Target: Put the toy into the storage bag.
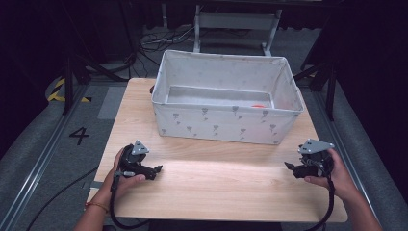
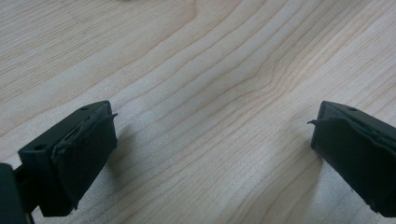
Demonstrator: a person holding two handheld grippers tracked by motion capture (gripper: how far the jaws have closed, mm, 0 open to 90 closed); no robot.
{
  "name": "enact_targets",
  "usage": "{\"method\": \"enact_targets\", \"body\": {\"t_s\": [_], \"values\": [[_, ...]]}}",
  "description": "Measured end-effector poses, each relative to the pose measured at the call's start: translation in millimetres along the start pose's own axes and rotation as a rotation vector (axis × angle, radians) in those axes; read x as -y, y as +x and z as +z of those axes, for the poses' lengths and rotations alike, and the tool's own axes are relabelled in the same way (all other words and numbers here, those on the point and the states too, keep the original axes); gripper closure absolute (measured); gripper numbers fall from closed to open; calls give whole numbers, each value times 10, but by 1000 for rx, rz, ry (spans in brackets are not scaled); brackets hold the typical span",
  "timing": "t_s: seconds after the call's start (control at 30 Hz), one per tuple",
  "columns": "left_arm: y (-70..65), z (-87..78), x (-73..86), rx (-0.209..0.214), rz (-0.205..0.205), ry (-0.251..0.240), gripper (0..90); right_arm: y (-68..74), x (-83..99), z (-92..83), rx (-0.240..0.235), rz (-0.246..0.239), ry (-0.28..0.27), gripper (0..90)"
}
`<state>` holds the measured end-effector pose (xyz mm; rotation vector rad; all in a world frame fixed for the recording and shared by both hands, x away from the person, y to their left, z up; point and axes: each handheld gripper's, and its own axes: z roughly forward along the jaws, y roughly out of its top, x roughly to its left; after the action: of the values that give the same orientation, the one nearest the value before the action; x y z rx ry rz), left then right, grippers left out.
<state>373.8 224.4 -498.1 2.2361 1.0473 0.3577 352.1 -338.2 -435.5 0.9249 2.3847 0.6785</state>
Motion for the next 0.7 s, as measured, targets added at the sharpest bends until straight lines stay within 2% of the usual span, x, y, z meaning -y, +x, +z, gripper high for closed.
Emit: {"method": "enact_targets", "body": {"t_s": [0.2,0.33,0.43,0.6,0.7], "values": [[1,-1,0,-1,2,0,6,13,173,88,-12,34,-20,189],[1,-1,1,-2,2,0,6,26,318,151,-10,80,-40,190],[-1,-2,2,-4,0,0,6,30,428,179,-38,133,-67,197],[-1,-1,2,-5,-1,-1,5,53,612,221,-43,162,-59,201],[-1,-1,2,-4,-1,-1,5,68,702,198,-59,196,-81,203]]}}
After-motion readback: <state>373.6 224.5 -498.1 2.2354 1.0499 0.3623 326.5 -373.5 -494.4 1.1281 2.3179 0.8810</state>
